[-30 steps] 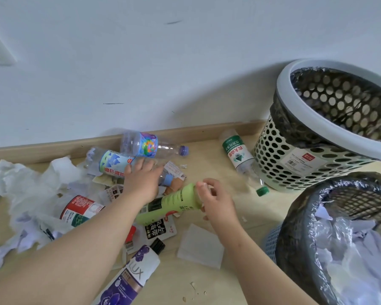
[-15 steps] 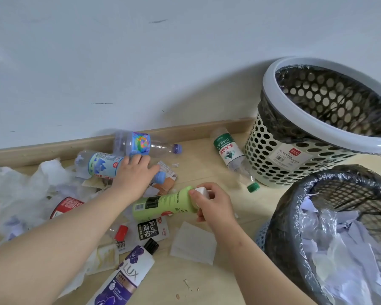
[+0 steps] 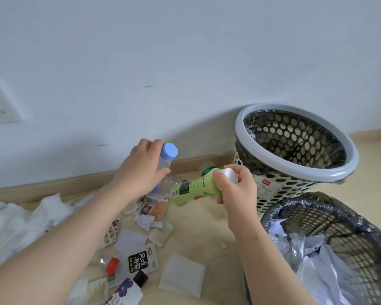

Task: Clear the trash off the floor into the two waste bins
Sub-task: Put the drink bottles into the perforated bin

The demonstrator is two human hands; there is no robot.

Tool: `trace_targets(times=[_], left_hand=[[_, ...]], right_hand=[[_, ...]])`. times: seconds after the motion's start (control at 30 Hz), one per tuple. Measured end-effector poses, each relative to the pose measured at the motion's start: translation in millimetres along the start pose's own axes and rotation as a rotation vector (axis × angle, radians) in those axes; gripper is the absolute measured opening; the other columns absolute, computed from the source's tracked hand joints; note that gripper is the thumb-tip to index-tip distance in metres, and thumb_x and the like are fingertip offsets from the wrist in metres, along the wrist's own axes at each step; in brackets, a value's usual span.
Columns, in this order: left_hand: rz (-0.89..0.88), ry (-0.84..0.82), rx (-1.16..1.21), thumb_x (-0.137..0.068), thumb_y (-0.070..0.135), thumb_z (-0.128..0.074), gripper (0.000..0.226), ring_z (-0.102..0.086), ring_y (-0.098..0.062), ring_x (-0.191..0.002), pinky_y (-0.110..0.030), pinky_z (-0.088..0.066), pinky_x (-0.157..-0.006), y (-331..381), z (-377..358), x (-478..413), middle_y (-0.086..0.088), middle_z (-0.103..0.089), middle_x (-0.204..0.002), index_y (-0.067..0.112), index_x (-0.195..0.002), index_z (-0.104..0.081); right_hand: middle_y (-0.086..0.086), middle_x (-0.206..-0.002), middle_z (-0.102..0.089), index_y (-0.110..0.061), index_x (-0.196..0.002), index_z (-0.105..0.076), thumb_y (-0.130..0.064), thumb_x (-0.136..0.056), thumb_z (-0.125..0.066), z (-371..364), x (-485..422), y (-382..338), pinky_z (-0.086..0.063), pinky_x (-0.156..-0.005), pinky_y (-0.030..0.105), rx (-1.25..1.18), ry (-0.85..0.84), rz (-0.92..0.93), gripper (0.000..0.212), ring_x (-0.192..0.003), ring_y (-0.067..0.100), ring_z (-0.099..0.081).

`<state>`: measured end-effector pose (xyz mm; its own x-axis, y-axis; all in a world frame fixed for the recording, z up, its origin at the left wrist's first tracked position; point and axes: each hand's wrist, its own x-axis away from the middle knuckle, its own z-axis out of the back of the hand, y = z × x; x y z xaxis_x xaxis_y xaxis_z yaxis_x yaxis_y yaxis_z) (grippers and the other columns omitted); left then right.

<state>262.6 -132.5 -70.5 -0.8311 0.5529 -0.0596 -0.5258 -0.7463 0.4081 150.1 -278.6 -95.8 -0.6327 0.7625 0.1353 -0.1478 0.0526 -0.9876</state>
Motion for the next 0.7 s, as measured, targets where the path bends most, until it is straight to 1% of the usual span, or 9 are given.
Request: trace_targets(times=[0.07,0.17,0.27,0.33,0.4,0.47,0.57,0.63,0.7], left_hand=[[0.001,0.026,0.096,-0.089,0.028,-0.057,0.051,-0.041,-0.026,-0.117,-0.033,-0.036,-0.090,19,20,-4,-0.006,-0.036,-0.127,0.019,-0.133,-0.033],[-0.003,0.107,0.245,-0.089,0.027,-0.058,0.051,-0.043,-0.026,-0.115,-0.036,-0.039,-0.094,49,44,-11,-0.005,-0.036,-0.127,0.019,-0.133,-0.033],[-0.020,0.268,0.411,-0.088,0.023,-0.059,0.051,-0.043,-0.019,-0.109,-0.028,-0.035,-0.090,77,54,-18,-0.004,-0.038,-0.128,0.016,-0.132,-0.034],[-0.024,0.446,0.549,-0.088,0.022,-0.060,0.048,-0.041,-0.012,-0.103,-0.022,-0.032,-0.085,98,55,-19,0.000,-0.041,-0.125,0.014,-0.130,-0.037],[-0.040,0.637,0.711,-0.088,0.020,-0.060,0.044,-0.044,-0.014,-0.107,-0.018,-0.033,-0.086,119,50,-16,0.002,-0.043,-0.116,0.009,-0.127,-0.041],[-0.083,0.772,0.867,-0.088,0.021,-0.060,0.040,-0.048,-0.019,-0.110,-0.026,-0.038,-0.095,138,42,-12,0.002,-0.044,-0.111,0.009,-0.122,-0.042],[-0.126,0.799,1.017,-0.084,0.031,-0.058,0.036,-0.050,-0.013,-0.107,-0.031,-0.043,-0.097,159,25,-9,0.010,-0.047,-0.107,0.025,-0.112,-0.037],[-0.126,0.751,1.084,-0.086,0.029,-0.060,0.036,-0.051,-0.008,-0.103,-0.026,-0.042,-0.093,167,12,-8,0.019,-0.047,-0.103,0.028,-0.111,-0.035],[-0.123,0.682,1.133,-0.089,0.022,-0.060,0.033,-0.052,-0.005,-0.101,-0.018,-0.041,-0.088,173,-3,-8,0.020,-0.048,-0.102,0.029,-0.110,-0.035]], right_hand=[[0.005,-0.110,-0.055,-0.027,-0.088,-0.057,-0.019,-0.077,-0.066,8,-2,-17,-0.046,-0.052,0.026,-0.073,0.067,0.031,0.016,-0.072,0.016,-0.055],[-0.001,-0.101,-0.056,-0.032,-0.085,-0.058,-0.024,-0.071,-0.066,18,-1,-39,-0.051,-0.068,0.035,-0.211,0.240,0.103,0.017,-0.083,0.019,-0.054],[-0.004,-0.102,-0.056,-0.034,-0.083,-0.057,-0.031,-0.066,-0.065,26,7,-61,-0.053,-0.077,0.045,-0.338,0.374,0.169,0.019,-0.091,0.027,-0.058],[0.000,-0.106,-0.057,-0.034,-0.083,-0.056,-0.030,-0.067,-0.064,34,11,-73,-0.053,-0.072,0.042,-0.413,0.421,0.218,0.019,-0.088,0.028,-0.058],[0.001,-0.104,-0.056,-0.032,-0.086,-0.054,-0.025,-0.074,-0.065,47,9,-81,-0.050,-0.064,0.035,-0.489,0.473,0.262,0.018,-0.079,0.024,-0.056],[0.000,-0.105,-0.055,-0.031,-0.087,-0.053,-0.018,-0.081,-0.065,60,7,-86,-0.050,-0.056,0.026,-0.530,0.530,0.303,0.018,-0.079,0.026,-0.057],[0.002,-0.111,-0.052,-0.030,-0.089,-0.052,-0.018,-0.083,-0.063,78,5,-85,-0.045,-0.045,0.015,-0.507,0.587,0.328,0.018,-0.080,0.039,-0.058],[0.002,-0.116,-0.050,-0.031,-0.091,-0.051,-0.019,-0.084,-0.064,87,4,-81,-0.045,-0.045,0.013,-0.458,0.603,0.325,0.019,-0.086,0.044,-0.061],[0.003,-0.120,-0.050,-0.034,-0.092,-0.052,-0.019,-0.083,-0.065,96,1,-77,-0.048,-0.048,0.015,-0.406,0.597,0.341,0.022,-0.088,0.041,-0.064]])
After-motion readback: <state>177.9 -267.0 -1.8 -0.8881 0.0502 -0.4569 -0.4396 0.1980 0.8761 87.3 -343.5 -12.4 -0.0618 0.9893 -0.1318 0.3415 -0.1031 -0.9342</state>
